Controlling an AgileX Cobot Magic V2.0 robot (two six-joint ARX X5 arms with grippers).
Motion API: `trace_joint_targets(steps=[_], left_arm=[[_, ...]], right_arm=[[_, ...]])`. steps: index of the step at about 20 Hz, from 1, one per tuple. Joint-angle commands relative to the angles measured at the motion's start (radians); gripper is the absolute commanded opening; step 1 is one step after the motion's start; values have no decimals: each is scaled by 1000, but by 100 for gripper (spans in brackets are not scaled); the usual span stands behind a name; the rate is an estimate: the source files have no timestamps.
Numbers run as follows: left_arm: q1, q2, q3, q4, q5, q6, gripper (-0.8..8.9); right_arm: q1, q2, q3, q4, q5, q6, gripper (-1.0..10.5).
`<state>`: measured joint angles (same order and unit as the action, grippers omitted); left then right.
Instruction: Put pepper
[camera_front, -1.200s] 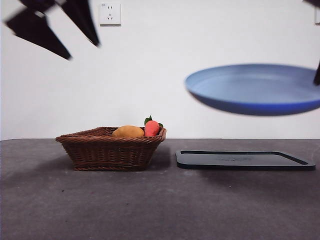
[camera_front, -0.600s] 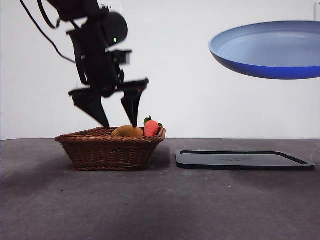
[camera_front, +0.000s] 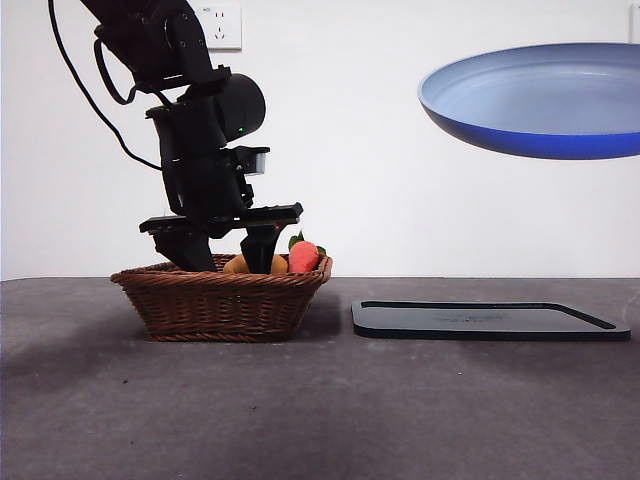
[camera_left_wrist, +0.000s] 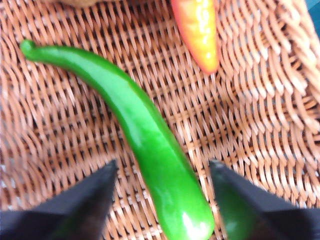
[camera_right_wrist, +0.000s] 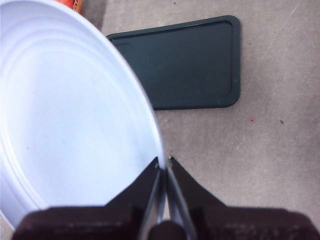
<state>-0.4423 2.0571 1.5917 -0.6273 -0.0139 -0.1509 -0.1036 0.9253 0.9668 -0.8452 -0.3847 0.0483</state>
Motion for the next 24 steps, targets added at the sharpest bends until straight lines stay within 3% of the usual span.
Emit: trace_joint_targets(steps=[1, 6, 12, 20, 24], left_arm=[[-10, 36, 26, -26, 27, -8, 257], [-13, 49, 26, -35, 36, -28, 255], [-13, 37, 26, -58, 34, -34, 66], [0, -130, 27, -114, 35, -29, 58], [-22, -304, 27, -102, 130, -33, 58]], right_arm=[[-1, 4, 14, 10, -6, 7, 2], [-1, 4, 14, 10, -7, 6, 2], [-1, 4, 14, 10, -7, 3, 2], [0, 71, 14, 11, -10, 7, 2], [0, 194, 14, 36, -11, 8, 2]])
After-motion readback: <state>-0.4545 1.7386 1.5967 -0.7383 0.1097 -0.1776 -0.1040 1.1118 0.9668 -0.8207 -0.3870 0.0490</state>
